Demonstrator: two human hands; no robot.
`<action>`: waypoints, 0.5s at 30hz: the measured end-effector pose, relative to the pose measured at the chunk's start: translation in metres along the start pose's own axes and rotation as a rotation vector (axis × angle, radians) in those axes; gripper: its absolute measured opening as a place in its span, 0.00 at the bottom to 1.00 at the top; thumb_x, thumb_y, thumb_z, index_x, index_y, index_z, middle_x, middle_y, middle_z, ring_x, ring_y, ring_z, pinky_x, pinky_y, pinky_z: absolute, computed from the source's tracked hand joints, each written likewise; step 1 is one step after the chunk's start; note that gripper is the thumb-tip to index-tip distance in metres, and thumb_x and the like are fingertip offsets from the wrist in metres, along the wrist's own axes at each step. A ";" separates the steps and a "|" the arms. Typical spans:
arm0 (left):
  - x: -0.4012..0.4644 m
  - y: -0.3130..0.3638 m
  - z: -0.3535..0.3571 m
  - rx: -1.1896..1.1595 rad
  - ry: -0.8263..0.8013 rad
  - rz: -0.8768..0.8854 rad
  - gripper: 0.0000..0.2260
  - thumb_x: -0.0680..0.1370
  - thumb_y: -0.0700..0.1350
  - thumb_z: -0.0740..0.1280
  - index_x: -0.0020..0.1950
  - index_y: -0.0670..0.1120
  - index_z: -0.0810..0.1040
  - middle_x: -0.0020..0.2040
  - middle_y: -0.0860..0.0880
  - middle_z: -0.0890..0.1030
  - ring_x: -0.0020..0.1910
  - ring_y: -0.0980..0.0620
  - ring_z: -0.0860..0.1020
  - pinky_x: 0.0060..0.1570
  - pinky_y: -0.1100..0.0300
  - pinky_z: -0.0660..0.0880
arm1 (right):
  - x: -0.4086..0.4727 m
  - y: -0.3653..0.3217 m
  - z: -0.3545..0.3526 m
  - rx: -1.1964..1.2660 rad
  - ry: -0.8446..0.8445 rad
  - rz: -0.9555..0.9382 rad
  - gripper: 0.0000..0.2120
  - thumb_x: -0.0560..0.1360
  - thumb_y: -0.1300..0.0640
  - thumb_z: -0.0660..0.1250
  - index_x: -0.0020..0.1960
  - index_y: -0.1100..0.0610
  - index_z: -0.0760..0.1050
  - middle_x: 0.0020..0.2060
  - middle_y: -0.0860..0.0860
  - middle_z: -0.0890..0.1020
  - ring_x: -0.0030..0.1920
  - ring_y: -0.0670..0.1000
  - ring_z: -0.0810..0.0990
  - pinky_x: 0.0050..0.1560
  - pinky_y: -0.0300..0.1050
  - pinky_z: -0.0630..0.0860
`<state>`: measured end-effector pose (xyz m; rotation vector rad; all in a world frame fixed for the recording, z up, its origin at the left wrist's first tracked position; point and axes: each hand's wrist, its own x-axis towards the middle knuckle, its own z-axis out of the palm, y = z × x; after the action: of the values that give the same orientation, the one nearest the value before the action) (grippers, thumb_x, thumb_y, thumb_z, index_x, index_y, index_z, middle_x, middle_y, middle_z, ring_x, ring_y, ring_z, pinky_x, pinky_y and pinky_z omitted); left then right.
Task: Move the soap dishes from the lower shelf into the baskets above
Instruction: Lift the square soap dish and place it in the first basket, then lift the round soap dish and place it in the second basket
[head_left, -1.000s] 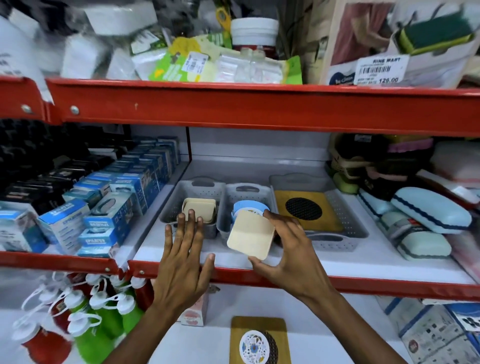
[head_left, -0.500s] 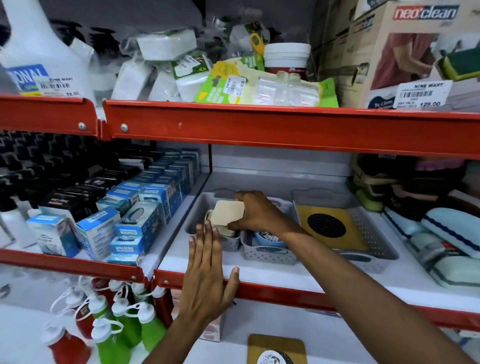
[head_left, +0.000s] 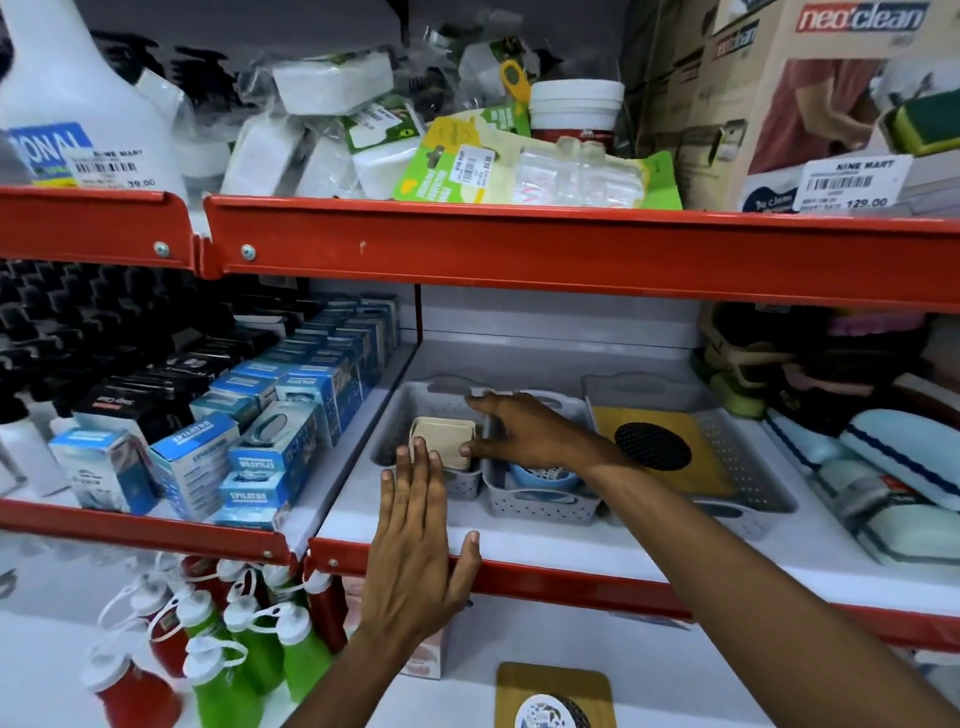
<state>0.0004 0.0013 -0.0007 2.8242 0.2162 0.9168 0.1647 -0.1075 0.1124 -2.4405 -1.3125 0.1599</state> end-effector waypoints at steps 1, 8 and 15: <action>0.000 0.001 0.000 0.001 -0.001 0.001 0.39 0.78 0.58 0.55 0.80 0.38 0.45 0.82 0.38 0.45 0.83 0.43 0.45 0.81 0.53 0.36 | -0.010 0.000 0.000 -0.019 0.033 -0.012 0.37 0.77 0.43 0.69 0.79 0.56 0.58 0.78 0.54 0.63 0.77 0.55 0.62 0.75 0.44 0.57; 0.000 0.000 -0.001 0.006 0.006 -0.001 0.39 0.78 0.58 0.55 0.81 0.39 0.44 0.83 0.39 0.45 0.83 0.42 0.45 0.81 0.54 0.36 | -0.101 0.006 0.027 -0.314 0.320 -0.102 0.39 0.81 0.35 0.56 0.82 0.52 0.44 0.81 0.49 0.43 0.80 0.48 0.38 0.79 0.51 0.39; 0.001 0.003 -0.003 0.042 0.007 0.012 0.38 0.78 0.57 0.54 0.80 0.37 0.46 0.82 0.37 0.46 0.82 0.41 0.44 0.81 0.50 0.39 | -0.179 0.033 0.089 -0.438 0.470 -0.288 0.32 0.81 0.46 0.63 0.79 0.58 0.58 0.80 0.55 0.58 0.81 0.56 0.52 0.79 0.58 0.50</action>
<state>-0.0003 -0.0016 0.0023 2.8642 0.2219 0.9363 0.0663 -0.2485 0.0050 -2.3590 -1.5617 -0.8018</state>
